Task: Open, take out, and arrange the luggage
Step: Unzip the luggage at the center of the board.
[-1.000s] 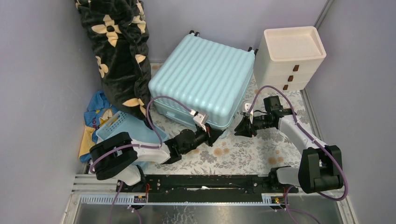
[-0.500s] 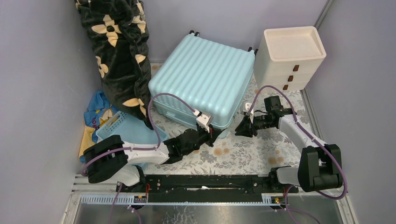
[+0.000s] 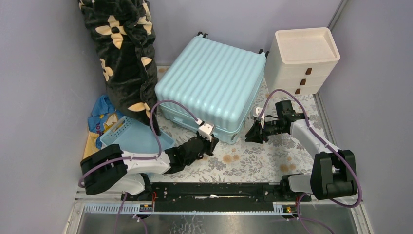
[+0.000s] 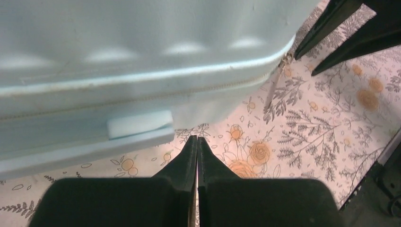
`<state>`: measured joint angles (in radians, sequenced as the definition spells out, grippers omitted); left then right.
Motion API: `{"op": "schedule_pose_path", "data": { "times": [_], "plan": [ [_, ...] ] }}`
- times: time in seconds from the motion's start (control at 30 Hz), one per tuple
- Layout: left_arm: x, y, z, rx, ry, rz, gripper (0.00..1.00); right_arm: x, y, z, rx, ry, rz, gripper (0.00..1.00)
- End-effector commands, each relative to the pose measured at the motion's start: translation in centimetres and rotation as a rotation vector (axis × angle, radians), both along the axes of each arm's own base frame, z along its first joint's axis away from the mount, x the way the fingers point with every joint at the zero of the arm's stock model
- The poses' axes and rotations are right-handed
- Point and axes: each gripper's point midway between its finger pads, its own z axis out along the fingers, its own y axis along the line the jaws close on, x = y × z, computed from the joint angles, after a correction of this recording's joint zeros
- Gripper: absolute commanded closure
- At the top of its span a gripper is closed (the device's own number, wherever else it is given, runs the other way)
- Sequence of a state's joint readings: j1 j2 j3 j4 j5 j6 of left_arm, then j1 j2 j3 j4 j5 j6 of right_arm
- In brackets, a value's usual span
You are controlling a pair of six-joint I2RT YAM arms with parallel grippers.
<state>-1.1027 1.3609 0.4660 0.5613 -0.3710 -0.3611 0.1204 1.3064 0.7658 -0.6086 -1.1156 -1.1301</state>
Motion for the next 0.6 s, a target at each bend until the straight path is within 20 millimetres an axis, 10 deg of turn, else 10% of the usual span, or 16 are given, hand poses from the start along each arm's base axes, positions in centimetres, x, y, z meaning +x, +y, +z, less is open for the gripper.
{"op": "schedule_pose_path", "data": {
  "times": [0.0,0.13,0.57],
  "plan": [
    [-0.9,-0.9,2.6,-0.096,-0.086,-0.1,0.82,0.8,0.1,1.0,0.014,-0.042,0.008,0.67],
    [-2.3,-1.3,3.2,-0.225,-0.082,-0.16,0.52,0.8,0.1,1.0,0.019,-0.046,0.007,0.62],
    [-1.4,-3.8,5.0,-0.409,-0.167,-0.181,0.29,1.9,2.7,-0.3,0.057,-0.1,-0.061,0.71]
  ]
}}
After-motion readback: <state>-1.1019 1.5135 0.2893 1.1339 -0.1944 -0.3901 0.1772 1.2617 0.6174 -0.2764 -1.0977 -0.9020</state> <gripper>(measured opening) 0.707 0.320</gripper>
